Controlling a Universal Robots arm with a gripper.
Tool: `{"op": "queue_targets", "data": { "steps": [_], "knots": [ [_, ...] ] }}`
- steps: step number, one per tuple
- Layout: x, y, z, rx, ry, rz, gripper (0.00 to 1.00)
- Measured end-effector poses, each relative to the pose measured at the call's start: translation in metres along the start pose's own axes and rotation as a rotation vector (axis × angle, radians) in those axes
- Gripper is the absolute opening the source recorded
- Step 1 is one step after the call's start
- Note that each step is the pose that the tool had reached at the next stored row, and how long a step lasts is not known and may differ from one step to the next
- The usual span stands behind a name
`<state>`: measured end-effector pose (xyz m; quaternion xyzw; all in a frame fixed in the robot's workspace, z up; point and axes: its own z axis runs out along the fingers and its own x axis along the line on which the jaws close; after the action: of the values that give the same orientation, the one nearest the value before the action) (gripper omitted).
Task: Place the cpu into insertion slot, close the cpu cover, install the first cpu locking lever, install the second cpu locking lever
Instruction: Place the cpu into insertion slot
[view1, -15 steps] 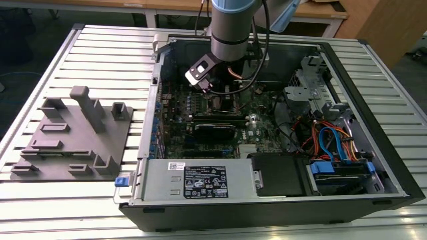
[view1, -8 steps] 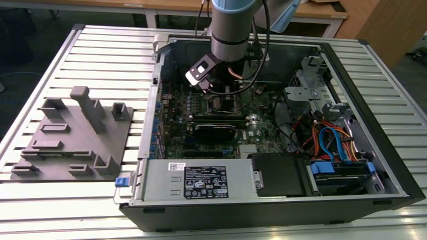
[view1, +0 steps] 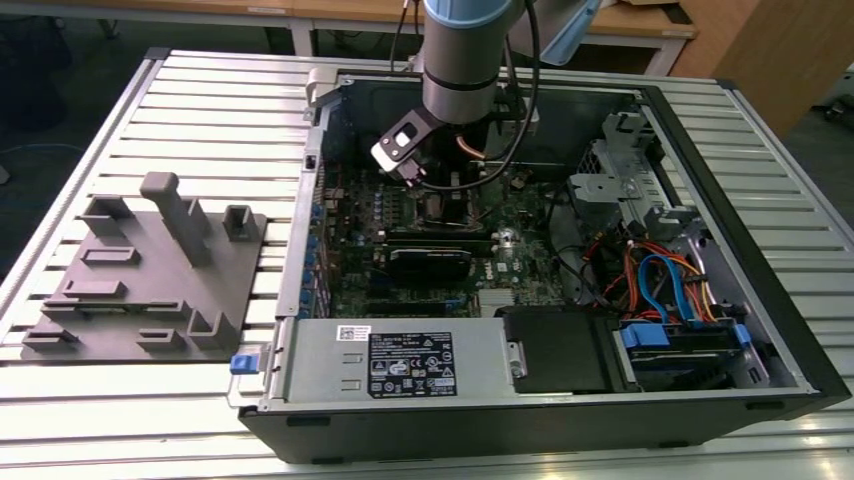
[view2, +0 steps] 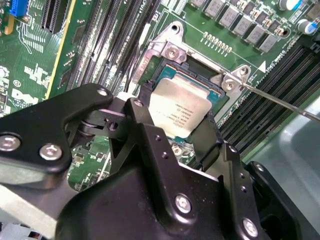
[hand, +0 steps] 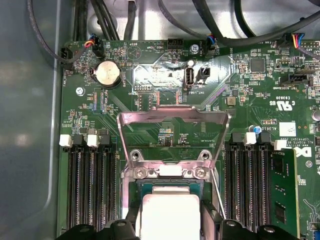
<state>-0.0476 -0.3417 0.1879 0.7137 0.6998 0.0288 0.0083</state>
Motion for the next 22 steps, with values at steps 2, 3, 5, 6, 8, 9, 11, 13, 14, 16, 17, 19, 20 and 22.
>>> {"op": "queue_targets", "data": {
  "steps": [2, 3, 5, 6, 8, 9, 11, 13, 14, 16, 17, 19, 20, 22],
  "knots": [
    [0.0000, 0.0000, 0.0000, 0.0001, -0.0001, 0.000, 0.57],
    [0.0000, 0.0000, 0.0000, 0.0001, -0.0001, 0.000, 0.57],
    [0.0000, 0.0000, -0.0001, -0.0001, 0.0002, 0.000, 0.57],
    [0.0000, 0.0000, -0.0001, -0.0002, 0.0003, 0.000, 0.57],
    [0.0001, 0.0000, -0.0004, -0.0002, 0.0002, 0.000, 0.57],
    [0.0001, 0.0001, -0.0004, -0.0005, 0.0004, 0.000, 0.57],
    [0.0003, 0.0002, -0.0004, -0.0009, 0.0014, 0.000, 0.58],
    [0.0001, 0.0001, -0.0017, -0.0002, 0.0002, 0.000, 0.64],
    [0.0001, 0.0001, -0.0028, 0.0000, 0.0000, 0.000, 0.64],
    [0.0001, 0.0002, -0.0048, -0.0001, 0.0001, 0.000, 0.64],
    [0.0002, 0.0003, -0.0059, -0.0001, 0.0001, 0.000, 0.64],
    [0.0003, 0.0004, -0.0086, 0.0000, 0.0001, 0.000, 0.64],
    [0.0003, 0.0005, -0.0101, 0.0003, 0.0000, 0.000, 0.64],
    [0.0004, 0.0006, -0.0130, 0.0009, 0.0001, 0.000, 0.64]
  ]
}}
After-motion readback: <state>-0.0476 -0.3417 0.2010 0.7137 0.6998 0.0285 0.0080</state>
